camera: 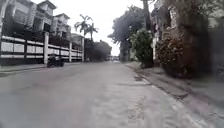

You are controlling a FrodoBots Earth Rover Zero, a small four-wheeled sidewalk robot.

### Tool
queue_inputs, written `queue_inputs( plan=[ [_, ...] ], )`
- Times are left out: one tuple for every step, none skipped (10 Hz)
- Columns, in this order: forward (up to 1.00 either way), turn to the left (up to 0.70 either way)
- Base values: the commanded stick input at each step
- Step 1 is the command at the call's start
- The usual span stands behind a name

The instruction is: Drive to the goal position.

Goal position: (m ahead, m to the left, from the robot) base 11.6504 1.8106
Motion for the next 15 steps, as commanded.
queue_inputs(
  plan=[
    [1.00, -0.20],
    [1.00, 0.00],
    [1.00, 0.00],
    [1.00, 0.00],
    [1.00, 0.00],
    [1.00, 0.00],
    [1.00, -0.02],
    [1.00, -0.03],
    [1.00, -0.03],
    [1.00, -0.03],
    [1.00, -0.03],
    [1.00, -0.02],
    [1.00, -0.02],
    [1.00, -0.01],
    [1.00, 0.00]
  ],
)
